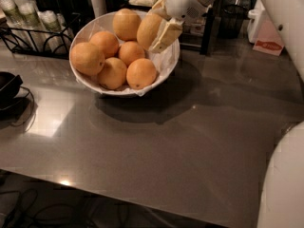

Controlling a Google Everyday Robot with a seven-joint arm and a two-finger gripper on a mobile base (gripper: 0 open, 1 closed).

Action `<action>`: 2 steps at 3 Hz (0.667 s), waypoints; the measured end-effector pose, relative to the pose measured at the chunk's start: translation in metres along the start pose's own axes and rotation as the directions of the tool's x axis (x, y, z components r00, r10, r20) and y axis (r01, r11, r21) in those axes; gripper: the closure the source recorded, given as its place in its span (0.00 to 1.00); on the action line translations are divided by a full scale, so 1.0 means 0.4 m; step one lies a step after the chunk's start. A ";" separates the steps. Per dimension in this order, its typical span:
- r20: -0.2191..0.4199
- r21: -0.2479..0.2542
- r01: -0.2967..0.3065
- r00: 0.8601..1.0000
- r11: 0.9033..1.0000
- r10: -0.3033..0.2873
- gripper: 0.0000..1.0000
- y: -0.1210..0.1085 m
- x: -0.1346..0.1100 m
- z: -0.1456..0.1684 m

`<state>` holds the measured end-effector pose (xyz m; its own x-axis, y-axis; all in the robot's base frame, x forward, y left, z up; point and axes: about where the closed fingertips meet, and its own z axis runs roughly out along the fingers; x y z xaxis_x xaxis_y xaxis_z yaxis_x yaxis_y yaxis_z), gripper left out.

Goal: Pick orange from white bowl

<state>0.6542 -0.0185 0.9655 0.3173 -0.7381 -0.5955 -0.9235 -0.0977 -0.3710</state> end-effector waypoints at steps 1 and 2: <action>0.117 0.011 0.032 0.993 0.999 -0.033 1.00 0.038 -0.073 -0.062; 0.261 -0.002 0.032 0.965 0.999 -0.031 1.00 0.090 -0.122 -0.109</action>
Offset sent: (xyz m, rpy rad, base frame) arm -0.0990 -0.0076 0.0732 0.4078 0.0423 0.1926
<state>0.5958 -0.0150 1.0123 0.3906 -0.5346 -0.7494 -0.9132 -0.1224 -0.3887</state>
